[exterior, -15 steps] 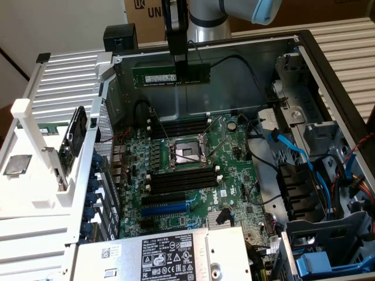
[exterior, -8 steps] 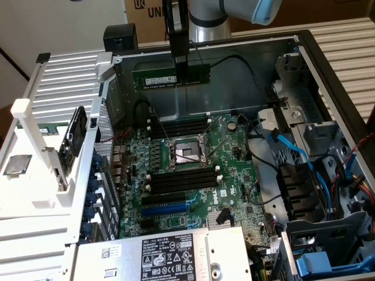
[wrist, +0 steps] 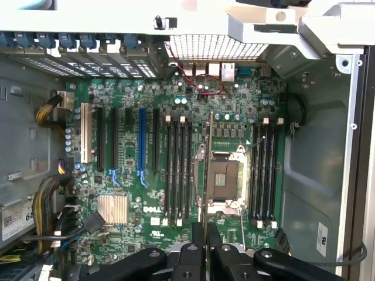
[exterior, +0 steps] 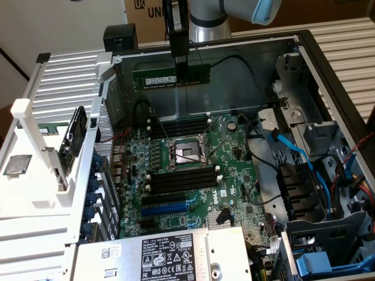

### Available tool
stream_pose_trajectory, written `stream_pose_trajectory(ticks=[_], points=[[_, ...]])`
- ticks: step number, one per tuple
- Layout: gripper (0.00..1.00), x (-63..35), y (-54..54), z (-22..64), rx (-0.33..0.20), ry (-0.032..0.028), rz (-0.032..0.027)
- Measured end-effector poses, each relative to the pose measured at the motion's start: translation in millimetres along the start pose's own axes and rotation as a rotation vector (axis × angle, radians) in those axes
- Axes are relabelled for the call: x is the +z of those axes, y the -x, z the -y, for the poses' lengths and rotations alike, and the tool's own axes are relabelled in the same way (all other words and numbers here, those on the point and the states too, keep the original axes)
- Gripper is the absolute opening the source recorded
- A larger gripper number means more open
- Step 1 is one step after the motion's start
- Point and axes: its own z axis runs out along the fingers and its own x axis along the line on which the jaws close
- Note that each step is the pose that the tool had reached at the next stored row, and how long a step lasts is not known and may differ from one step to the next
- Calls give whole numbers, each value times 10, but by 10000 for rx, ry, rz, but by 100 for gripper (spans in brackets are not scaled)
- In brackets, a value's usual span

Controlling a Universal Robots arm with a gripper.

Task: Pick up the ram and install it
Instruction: 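Insert the ram into the slot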

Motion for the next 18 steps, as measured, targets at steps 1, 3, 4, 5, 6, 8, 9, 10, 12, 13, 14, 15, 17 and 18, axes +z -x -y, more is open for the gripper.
stream_pose_trajectory(ticks=[1, 3, 4, 5, 6, 8, 9, 10, 12, 13, 14, 15, 17, 18], points=[[13, 0, 0, 0, 0, -1, 0], [13, 0, 0, 0, 1, -1, 1], [13, 0, 0, 0, 1, -1, 1], [13, 2, 0, -4, 0, -9, 1], [13, 11, 1, -18, 1, -12, 3], [13, 18, -13, -21, 1, 5, 25], [13, 22, -21, -21, 5, 7, 86], [13, 23, -28, -21, 8, 11, 148], [13, 25, -44, -21, 16, 27, 283], [13, 27, -51, -21, 23, 33, 359], [13, 28, -55, -21, 25, 44, 376], [13, 27, -55, -21, 26, 46, 376], [13, 41, -55, -22, 25, 46, 377], [13, 72, -54, -23, 25, 46, 368]])
